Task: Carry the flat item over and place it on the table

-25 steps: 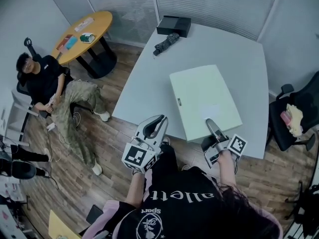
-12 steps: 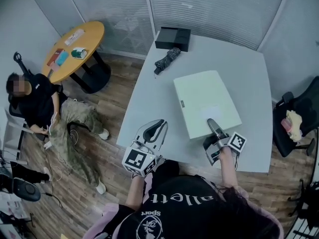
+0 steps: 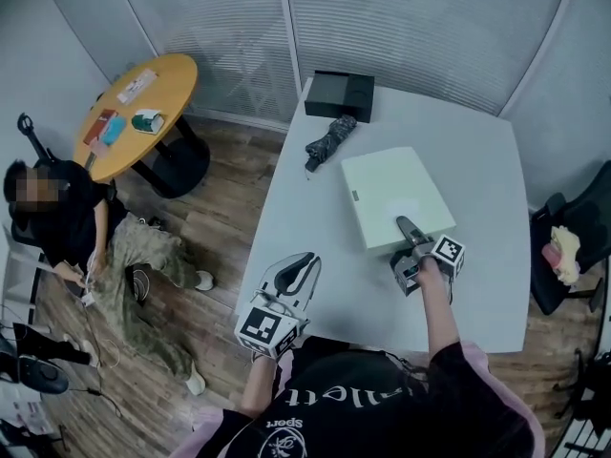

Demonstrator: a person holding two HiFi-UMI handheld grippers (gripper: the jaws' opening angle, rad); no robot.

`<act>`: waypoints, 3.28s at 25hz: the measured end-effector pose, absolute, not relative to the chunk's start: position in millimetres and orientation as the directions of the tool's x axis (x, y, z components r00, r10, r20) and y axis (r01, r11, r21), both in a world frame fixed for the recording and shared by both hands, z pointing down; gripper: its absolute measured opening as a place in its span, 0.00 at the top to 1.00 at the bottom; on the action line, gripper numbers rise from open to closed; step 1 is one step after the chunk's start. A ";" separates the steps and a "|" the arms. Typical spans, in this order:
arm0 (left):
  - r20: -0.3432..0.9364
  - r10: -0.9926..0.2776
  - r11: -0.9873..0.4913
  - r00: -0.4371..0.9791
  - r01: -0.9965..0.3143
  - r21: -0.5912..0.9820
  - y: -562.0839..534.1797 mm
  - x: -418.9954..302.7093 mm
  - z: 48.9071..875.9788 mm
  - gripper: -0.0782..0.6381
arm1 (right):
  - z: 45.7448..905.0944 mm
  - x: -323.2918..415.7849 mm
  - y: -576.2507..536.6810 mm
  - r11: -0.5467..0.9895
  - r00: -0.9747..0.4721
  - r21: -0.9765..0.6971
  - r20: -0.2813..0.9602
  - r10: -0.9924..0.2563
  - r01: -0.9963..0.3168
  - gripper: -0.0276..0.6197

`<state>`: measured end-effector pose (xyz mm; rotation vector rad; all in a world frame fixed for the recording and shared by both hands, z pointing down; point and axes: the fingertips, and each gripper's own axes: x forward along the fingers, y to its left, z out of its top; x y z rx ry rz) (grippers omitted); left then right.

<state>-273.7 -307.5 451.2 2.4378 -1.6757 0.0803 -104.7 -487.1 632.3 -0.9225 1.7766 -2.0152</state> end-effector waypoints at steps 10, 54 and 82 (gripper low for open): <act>0.158 -0.927 -0.320 0.340 -0.937 0.137 -323.5 -305.2 459.7 0.81 | 663.9 -125.7 -562.1 -0.248 -0.624 -0.945 0.327 -0.709 -0.214 0.51; 0.184 -0.947 -0.241 0.265 -0.960 0.143 -323.3 -330.9 477.2 0.81 | 717.4 -53.7 -471.4 -0.271 -0.460 -0.688 0.677 -0.574 -0.674 0.30; 0.179 -0.916 -0.336 0.358 -0.931 0.140 -322.1 -268.7 473.3 0.81 | 596.7 -83.0 -429.1 0.134 -0.732 -0.824 0.399 -0.552 -0.550 0.32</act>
